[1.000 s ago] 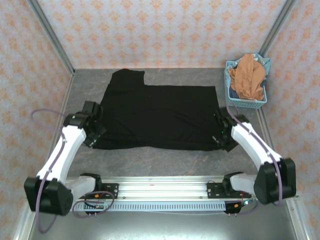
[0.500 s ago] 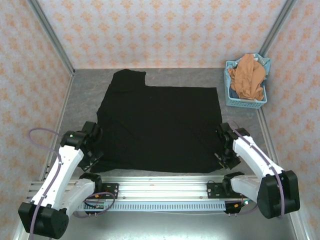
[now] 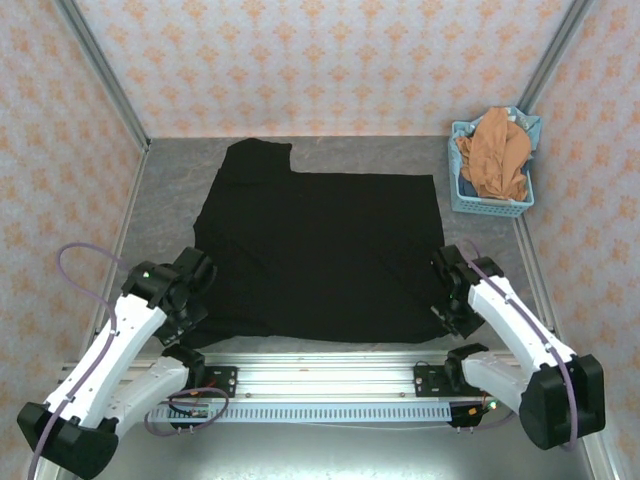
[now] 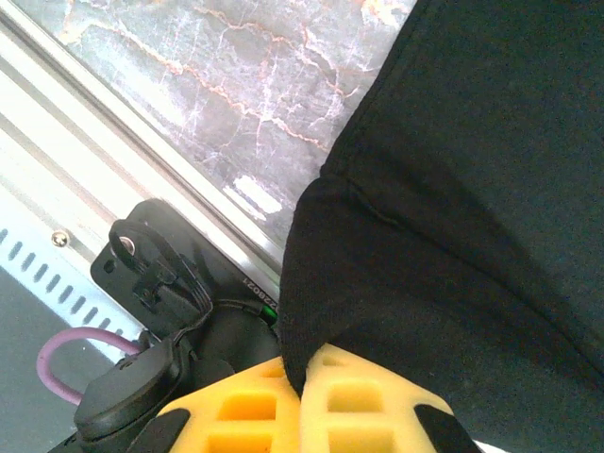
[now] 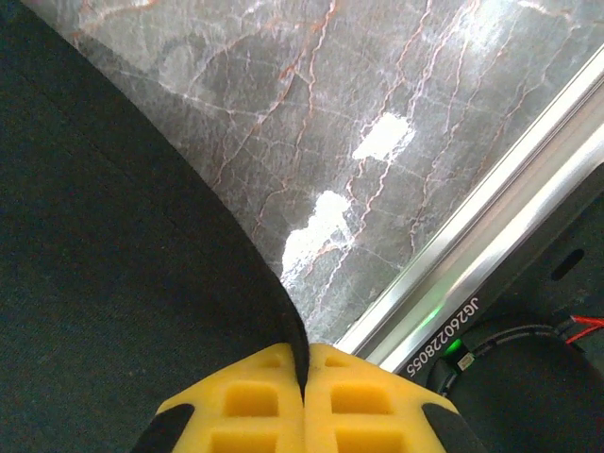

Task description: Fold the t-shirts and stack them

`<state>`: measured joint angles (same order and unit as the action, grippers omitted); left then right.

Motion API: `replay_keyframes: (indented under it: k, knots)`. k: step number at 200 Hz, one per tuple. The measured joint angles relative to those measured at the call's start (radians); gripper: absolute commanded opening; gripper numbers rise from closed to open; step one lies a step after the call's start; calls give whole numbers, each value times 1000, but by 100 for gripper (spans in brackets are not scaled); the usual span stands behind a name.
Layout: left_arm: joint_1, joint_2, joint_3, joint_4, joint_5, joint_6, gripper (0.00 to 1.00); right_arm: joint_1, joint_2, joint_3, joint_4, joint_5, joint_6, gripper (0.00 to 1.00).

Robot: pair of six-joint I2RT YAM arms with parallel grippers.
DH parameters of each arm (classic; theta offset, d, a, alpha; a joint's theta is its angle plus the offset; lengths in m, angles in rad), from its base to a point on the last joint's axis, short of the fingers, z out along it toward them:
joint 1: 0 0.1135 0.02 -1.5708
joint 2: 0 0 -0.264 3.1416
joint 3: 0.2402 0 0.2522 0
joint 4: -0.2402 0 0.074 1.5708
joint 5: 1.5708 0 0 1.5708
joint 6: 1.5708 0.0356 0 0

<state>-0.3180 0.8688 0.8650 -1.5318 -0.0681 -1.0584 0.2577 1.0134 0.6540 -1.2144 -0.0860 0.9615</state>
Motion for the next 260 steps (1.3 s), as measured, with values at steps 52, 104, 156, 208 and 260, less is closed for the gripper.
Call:
replay_keyframes:
  k: [52,104,156,208,260]
  knots:
    - [-3,168,175,63,-91,12,0,-2,51,22,18,12,39,0]
    - [-3,394,285,192,-161,99,0,-67,163,99,70,12,45,0]
    - [42,549,370,300,-203,219,0,-105,300,202,119,16,32,0]
    - [84,694,439,379,-212,325,0,-122,423,300,154,30,18,0]
    - [107,778,502,420,-246,369,0,-137,503,350,169,42,14,0]
